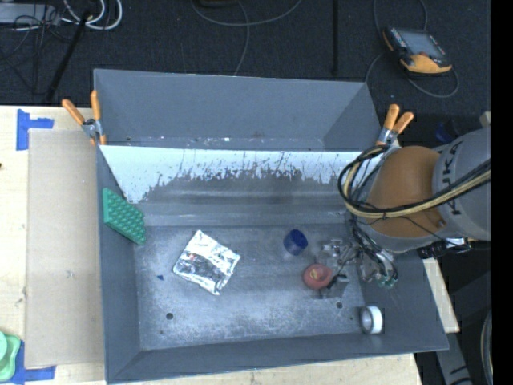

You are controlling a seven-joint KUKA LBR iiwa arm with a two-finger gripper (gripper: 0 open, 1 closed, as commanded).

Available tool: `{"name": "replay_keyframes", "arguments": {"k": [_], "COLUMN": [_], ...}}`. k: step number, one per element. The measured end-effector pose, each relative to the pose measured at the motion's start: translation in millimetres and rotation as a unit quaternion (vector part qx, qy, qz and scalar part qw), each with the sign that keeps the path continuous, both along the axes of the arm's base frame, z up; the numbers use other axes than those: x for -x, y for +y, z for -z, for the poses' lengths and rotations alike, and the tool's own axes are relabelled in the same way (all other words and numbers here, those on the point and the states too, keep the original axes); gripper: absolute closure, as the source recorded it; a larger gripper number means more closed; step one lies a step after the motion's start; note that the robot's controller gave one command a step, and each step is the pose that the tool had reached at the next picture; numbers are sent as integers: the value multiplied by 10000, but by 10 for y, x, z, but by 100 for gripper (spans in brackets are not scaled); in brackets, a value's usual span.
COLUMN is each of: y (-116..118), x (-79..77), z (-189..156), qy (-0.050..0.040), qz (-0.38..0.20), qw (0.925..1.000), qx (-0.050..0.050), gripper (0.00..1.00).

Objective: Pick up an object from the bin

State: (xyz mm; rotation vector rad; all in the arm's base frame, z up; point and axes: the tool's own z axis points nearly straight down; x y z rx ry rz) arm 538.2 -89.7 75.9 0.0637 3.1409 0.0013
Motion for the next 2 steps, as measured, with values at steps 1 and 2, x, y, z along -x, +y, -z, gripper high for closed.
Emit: {"name": "replay_keyframes", "arguments": {"k": [1,2], "y": [128,-132], "x": [289,-9], "z": [-1234,-1882], "qy": [-32,-29], "qz": [26,-2333], "qw": [10000,9724], "qx": [5,15], "gripper": [100,100]}}
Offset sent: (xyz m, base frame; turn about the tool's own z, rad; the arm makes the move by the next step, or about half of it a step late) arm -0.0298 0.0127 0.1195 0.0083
